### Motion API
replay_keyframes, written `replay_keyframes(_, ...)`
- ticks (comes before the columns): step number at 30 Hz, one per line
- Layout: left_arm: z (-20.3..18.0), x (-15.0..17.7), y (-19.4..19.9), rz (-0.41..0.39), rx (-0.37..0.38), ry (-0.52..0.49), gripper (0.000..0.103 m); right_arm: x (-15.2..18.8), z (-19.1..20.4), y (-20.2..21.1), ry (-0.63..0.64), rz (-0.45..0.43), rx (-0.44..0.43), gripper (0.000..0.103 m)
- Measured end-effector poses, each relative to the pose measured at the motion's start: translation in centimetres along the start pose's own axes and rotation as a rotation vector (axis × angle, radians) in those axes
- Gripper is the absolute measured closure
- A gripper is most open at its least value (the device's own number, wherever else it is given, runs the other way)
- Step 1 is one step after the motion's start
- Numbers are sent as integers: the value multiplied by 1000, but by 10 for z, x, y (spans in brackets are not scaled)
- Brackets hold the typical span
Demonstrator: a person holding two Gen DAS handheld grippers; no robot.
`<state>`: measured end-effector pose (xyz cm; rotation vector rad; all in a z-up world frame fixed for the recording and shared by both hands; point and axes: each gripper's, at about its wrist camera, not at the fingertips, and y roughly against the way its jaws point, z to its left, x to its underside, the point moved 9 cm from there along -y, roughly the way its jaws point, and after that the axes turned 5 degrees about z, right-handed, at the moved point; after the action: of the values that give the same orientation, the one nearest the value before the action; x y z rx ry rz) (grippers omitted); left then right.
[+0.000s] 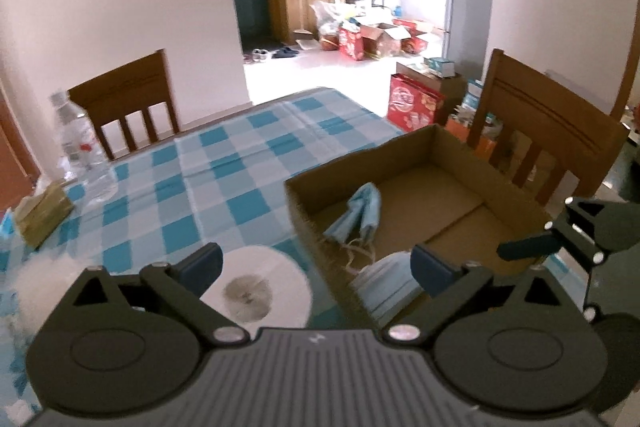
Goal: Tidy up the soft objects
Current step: 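Withdraw both tools from the box back over the table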
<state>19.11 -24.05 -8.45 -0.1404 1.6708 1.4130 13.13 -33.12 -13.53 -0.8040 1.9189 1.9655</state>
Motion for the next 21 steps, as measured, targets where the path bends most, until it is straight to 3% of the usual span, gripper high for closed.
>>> replay_keyframes(14, 61, 67, 28, 42, -63, 72, 2, -6, 46, -6, -19, 23, 9, 0)
replay_keyframes(21, 99, 106, 38, 94, -116, 44, 2, -5, 80, -12, -20, 50, 9, 0)
